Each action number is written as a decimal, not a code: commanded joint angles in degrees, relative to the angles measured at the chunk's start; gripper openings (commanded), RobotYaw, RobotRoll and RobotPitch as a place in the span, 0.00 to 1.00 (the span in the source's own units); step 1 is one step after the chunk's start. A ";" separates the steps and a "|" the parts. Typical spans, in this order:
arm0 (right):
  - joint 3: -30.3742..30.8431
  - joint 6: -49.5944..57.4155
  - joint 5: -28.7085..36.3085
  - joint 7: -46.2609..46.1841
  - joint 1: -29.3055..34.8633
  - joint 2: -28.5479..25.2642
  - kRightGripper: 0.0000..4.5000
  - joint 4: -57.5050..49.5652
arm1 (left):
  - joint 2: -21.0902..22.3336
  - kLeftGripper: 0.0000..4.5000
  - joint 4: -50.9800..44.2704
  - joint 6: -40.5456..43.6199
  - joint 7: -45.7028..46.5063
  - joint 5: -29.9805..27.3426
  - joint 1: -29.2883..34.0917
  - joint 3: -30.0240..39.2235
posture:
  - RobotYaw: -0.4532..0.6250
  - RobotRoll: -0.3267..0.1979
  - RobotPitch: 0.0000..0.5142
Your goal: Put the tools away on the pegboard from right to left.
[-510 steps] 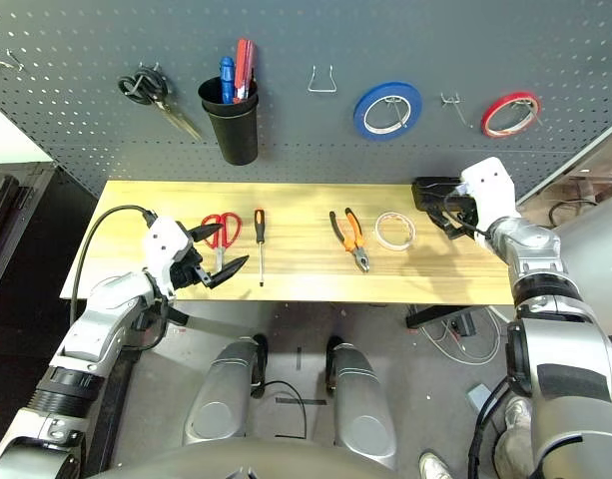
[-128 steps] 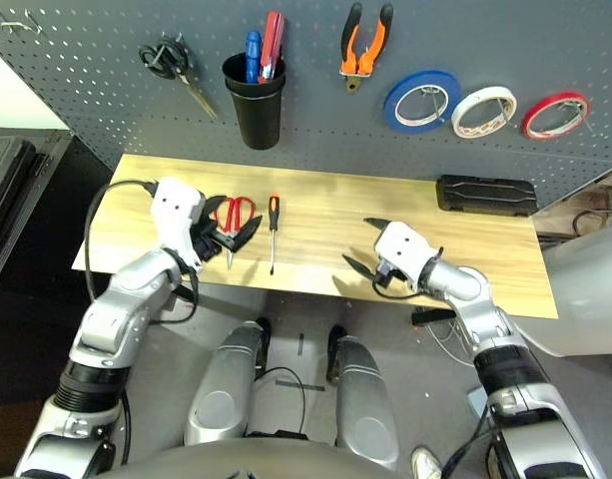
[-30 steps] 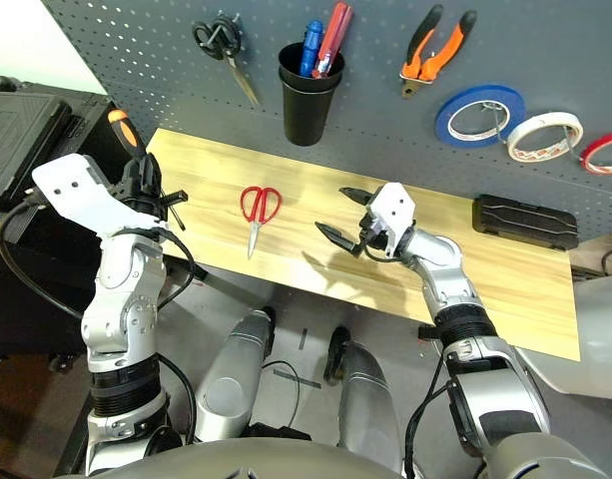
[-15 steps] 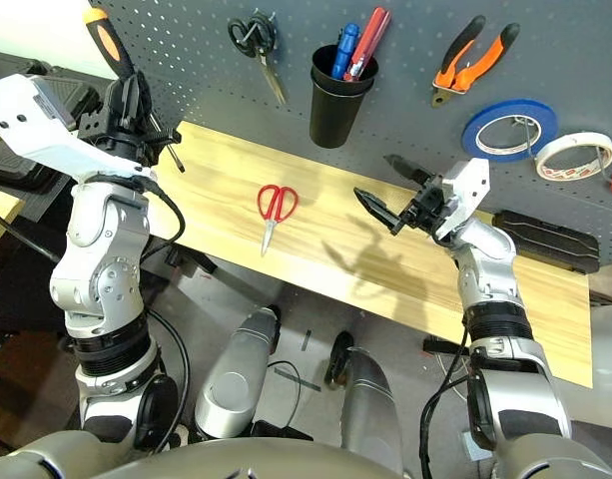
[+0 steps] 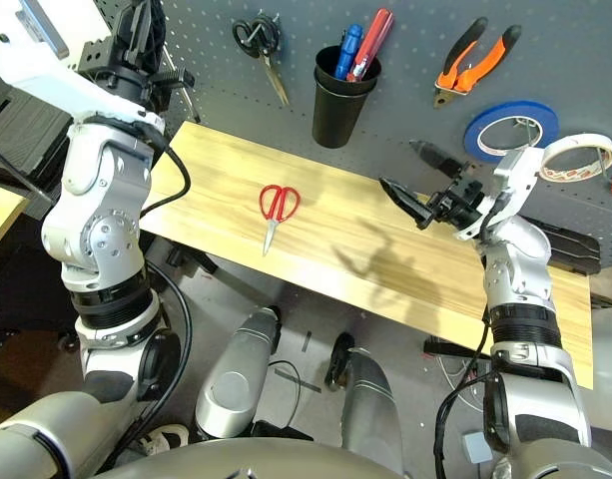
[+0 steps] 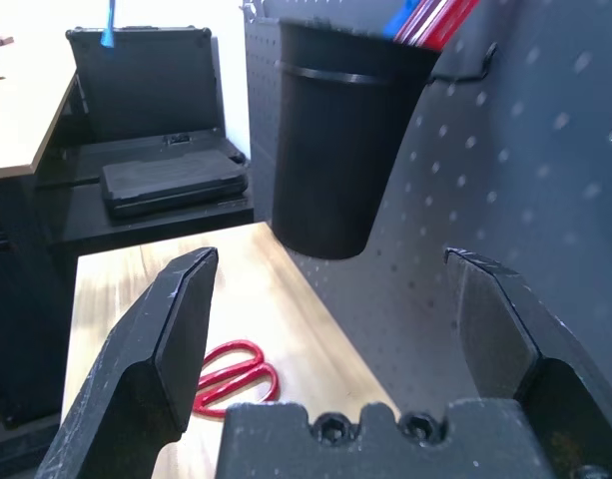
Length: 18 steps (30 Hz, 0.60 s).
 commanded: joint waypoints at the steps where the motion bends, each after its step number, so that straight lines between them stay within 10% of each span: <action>1: -1.73 1.80 1.34 0.62 0.76 -1.18 1.00 -2.11 | -1.42 0.13 1.82 -2.05 -1.19 -0.65 -2.39 -1.69 | 0.70 0.62 0.39; 18: -5.46 8.39 4.75 2.26 1.57 -4.98 1.00 -7.16 | -2.51 0.13 9.24 -5.62 -1.73 -0.23 -12.46 -1.56 | 0.65 0.62 0.38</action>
